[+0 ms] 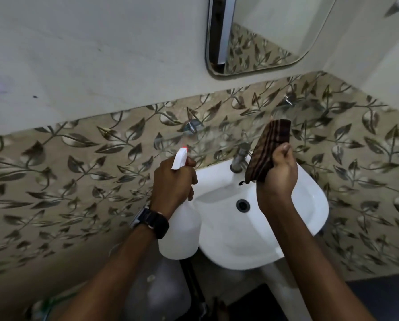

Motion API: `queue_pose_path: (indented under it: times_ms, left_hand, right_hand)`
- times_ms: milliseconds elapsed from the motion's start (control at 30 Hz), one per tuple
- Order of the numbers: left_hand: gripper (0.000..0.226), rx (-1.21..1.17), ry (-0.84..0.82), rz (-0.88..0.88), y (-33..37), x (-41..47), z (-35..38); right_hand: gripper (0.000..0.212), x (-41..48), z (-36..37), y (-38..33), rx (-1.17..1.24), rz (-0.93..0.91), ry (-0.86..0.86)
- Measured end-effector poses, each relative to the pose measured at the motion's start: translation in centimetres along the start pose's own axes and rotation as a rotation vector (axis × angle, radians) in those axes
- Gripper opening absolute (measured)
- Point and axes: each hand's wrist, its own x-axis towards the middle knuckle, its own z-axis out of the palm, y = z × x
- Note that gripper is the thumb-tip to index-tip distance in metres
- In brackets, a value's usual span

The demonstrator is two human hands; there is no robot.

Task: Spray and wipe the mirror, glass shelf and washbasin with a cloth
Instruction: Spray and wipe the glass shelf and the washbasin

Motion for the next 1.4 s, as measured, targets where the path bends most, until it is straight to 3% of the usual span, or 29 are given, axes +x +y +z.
queue_pose_path:
  times_ms: [100, 233, 433, 667, 800, 1000, 1200, 1400]
  left_hand:
    - [0.016, 0.041, 0.01, -0.024, -0.6, -0.6, 0.0]
    - [0.042, 0.018, -0.012, -0.04, -1.2, -1.2, 0.3]
    - [0.022, -0.02, -0.052, -0.036, -1.4, -0.7, 1.1]
    - [0.036, 0.058, -0.142, 0.076, 0.3, -0.8, 3.7]
    - [0.032, 0.063, -0.198, 0.113, 1.3, -0.6, 6.0]
    - [0.041, -0.031, -0.243, 0.143, 3.3, -0.6, 9.6]
    - [0.035, 0.096, -0.284, 0.211, 5.4, -0.2, 12.7]
    - [0.022, -0.027, -0.351, 0.15, 6.8, -0.1, 15.4]
  right_hand:
    - [0.033, -0.3, -0.1, 0.1, -0.013, 0.002, -0.007]
    - [0.032, -0.5, -0.2, 0.1, -0.033, -0.012, 0.0]
    - [0.031, -0.2, -0.7, 0.1, -0.078, -0.068, 0.009]
    - [0.039, 0.7, -2.5, -0.2, -0.074, -0.114, 0.036]
    - [0.03, 1.3, -3.8, -1.1, -0.069, -0.126, 0.079]
    - [0.036, 2.4, -6.4, -2.8, -0.09, -0.212, 0.128]
    - [0.033, 4.0, -9.1, -4.5, -0.118, -0.282, 0.188]
    - [0.032, 6.4, -11.4, -5.8, -0.186, -0.33, 0.214]
